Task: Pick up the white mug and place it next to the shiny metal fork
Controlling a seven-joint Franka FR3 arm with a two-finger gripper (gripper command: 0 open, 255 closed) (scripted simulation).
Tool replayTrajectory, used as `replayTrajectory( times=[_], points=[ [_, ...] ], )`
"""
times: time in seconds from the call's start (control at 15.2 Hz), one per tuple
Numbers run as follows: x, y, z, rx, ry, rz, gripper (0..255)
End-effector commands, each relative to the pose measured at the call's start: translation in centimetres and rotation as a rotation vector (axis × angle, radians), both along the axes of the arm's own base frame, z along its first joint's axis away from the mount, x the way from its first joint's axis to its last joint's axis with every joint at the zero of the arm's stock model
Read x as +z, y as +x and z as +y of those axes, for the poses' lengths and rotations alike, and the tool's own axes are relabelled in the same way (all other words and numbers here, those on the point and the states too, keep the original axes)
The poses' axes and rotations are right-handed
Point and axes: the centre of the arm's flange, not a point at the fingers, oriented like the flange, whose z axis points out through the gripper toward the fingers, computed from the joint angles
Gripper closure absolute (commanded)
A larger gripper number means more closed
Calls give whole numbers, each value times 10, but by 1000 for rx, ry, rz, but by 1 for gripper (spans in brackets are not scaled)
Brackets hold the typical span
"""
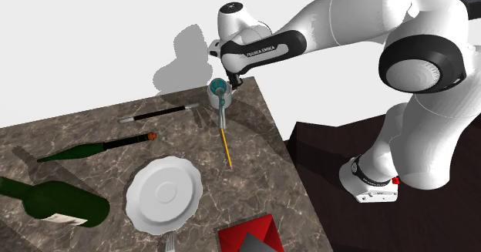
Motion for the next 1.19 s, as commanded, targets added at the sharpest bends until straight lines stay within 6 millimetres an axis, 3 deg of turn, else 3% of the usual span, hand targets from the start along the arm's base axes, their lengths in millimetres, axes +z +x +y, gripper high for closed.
replayTrajectory(
  times=[0.0,1.12],
  points=[
    [5,0,0,0,0,0,255],
    [95,0,0,0,0,0,255]
  ],
)
